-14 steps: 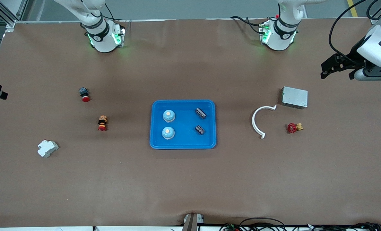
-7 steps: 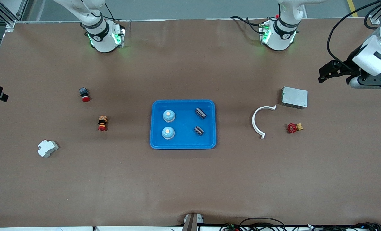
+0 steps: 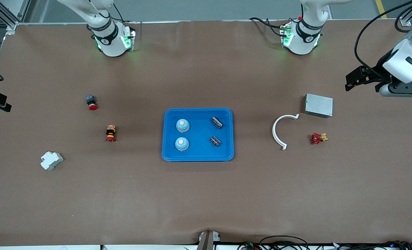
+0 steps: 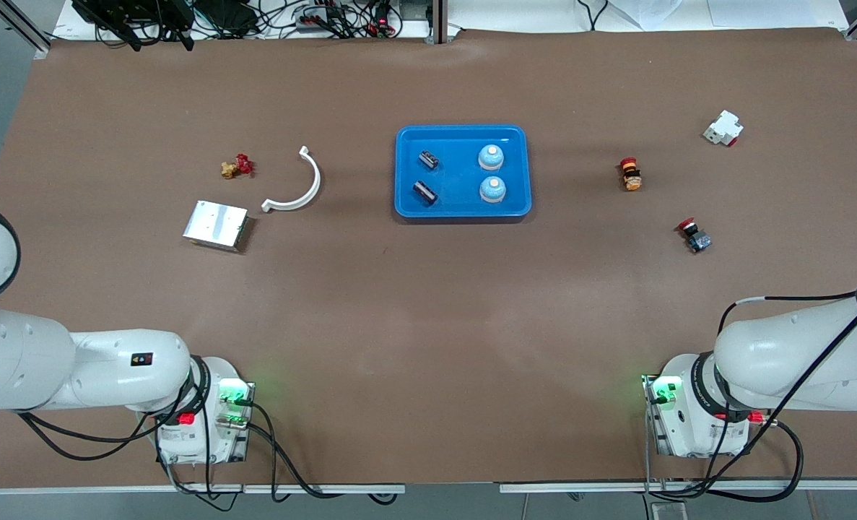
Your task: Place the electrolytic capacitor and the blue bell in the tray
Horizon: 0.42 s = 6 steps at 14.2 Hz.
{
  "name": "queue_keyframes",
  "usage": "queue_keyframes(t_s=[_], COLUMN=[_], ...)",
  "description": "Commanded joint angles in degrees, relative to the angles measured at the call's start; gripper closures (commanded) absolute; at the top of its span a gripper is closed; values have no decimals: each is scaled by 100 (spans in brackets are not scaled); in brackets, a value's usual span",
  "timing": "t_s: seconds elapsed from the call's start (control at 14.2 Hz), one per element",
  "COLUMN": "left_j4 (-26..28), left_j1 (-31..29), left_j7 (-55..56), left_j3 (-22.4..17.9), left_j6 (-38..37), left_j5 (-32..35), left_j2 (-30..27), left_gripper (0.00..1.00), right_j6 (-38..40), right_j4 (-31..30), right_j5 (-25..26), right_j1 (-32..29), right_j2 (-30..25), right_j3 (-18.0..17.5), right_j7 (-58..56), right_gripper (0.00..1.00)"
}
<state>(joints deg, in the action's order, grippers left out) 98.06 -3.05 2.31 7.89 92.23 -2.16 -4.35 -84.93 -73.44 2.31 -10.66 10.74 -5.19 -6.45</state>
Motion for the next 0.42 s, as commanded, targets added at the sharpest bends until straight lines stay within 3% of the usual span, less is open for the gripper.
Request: queue_keyframes(t_s=[0.0,0.35], left_j4=[-111,-111], left_j1=[-2,-2], left_j7=[-2,15], left_j3=[2,2], left_j6=[-65,-92], left_j5=[84,93], left_j2=[31,31], left_gripper=[0,0], right_j6=[29,29], right_j4=[-91,-126], right_j5=[59,-20], right_j1=[-15,-33], right_j2=[-98,-116], right_j3=[1,27], right_j7=[21,12], right_gripper=[0,0])
